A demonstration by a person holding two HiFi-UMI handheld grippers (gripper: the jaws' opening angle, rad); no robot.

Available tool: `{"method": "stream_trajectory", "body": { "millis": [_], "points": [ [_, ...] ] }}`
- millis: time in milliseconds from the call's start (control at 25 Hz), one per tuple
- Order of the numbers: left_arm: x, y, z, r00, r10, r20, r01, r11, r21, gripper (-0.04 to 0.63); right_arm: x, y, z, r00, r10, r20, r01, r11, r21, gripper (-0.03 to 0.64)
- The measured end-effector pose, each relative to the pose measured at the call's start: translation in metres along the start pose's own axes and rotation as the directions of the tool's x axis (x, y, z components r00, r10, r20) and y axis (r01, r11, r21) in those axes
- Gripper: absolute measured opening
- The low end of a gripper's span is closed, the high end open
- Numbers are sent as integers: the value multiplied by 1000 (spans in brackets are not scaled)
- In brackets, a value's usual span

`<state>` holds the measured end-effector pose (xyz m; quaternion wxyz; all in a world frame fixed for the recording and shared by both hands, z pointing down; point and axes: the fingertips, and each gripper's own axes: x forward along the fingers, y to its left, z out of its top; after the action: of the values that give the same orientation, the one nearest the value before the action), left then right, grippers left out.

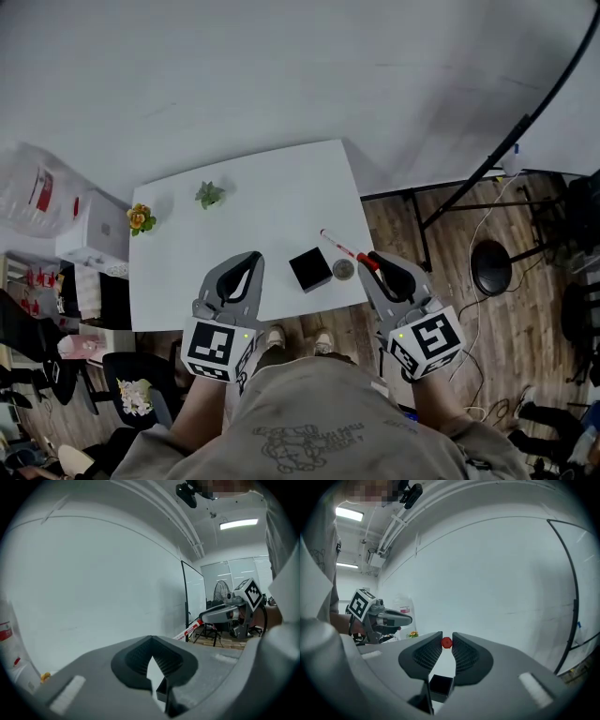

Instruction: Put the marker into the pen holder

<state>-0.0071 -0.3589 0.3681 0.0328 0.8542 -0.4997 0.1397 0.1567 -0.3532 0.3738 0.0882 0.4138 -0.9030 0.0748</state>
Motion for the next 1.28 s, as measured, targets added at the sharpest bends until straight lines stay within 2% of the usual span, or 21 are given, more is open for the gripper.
{"method": "stream_trajectory", "body": {
  "millis": [320, 560, 800, 920, 1280],
  "points": [
    [1, 33, 6, 999, -45, 19, 44, 998, 33, 2, 17, 17, 18, 999, -53, 7, 53, 999, -11, 94],
    [9, 45, 5, 995, -99, 17, 98, 994, 52, 2, 26, 22, 16, 995, -93, -31, 93, 995, -24, 94],
    [18, 51, -3, 991, -132, -8, 132, 988, 79, 2, 43, 33, -3, 988, -48, -148, 38, 997, -67, 95],
    [21, 52, -10, 989, -147, -26, 149, 987, 66, 2, 52, 34, -18, 976, -30, -216, 12, 996, -85, 94],
    [38, 48, -60, 973, -182, -139, 189, 981, 39, 2, 78, 34, -83, 910, 11, -414, -46, 996, -74, 95]
  ]
}}
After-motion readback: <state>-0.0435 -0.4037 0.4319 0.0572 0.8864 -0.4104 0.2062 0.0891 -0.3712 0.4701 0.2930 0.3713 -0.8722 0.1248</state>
